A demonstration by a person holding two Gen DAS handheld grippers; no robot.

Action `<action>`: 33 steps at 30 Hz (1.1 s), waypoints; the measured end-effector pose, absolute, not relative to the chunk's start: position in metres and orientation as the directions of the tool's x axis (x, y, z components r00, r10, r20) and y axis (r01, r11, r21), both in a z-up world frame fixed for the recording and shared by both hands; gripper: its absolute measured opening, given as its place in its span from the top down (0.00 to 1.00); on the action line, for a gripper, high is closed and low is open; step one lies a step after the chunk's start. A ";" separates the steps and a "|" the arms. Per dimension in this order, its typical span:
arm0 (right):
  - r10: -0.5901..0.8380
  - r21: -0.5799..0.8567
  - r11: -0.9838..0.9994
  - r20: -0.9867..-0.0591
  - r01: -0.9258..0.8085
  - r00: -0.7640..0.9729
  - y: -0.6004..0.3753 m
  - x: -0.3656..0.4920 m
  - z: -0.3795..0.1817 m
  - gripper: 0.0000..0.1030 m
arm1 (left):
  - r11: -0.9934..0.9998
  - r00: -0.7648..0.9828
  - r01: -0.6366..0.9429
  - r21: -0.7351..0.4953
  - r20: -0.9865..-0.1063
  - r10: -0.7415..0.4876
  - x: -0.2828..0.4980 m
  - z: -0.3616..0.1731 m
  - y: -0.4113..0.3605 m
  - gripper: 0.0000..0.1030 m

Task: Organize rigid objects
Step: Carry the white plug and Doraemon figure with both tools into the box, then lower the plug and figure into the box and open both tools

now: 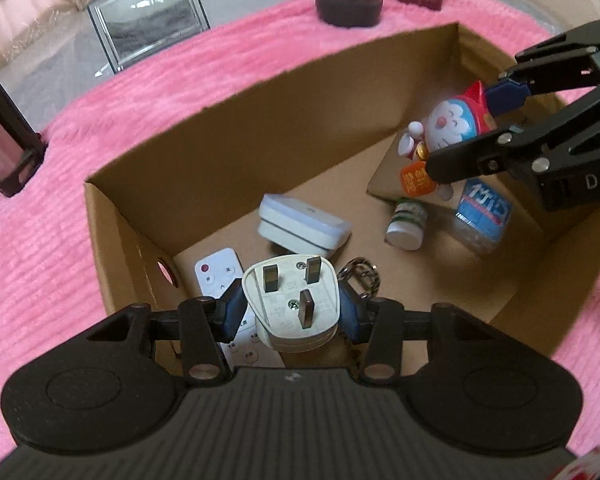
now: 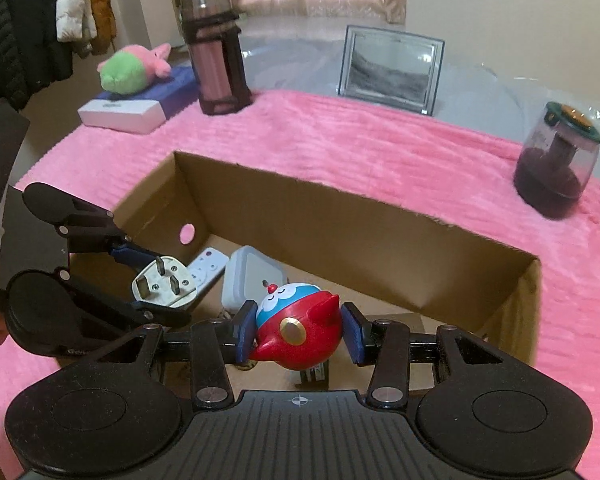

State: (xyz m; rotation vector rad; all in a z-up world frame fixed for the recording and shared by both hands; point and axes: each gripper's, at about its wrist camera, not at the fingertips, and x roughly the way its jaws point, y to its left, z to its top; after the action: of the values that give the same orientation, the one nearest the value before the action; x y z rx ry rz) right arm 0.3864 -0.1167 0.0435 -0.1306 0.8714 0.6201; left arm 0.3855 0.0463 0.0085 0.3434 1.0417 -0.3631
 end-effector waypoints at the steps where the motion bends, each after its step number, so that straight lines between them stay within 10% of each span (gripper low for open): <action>1: 0.455 0.143 0.819 -0.752 -0.556 0.477 -0.116 0.389 0.041 0.60 | 0.887 0.450 0.449 0.107 -0.885 -0.121 0.387 0.006 0.046 0.59; 33: 0.425 0.171 0.846 -0.789 -0.506 0.444 -0.102 0.424 0.016 0.60 | 0.896 0.420 0.438 0.079 -0.899 -0.126 0.404 -0.010 0.043 0.59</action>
State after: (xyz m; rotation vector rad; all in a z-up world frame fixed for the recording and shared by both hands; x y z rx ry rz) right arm 0.4244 -0.1017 0.0160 -0.0938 0.9489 0.5780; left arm 0.4040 0.0434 -0.0095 0.3243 1.0847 -0.3609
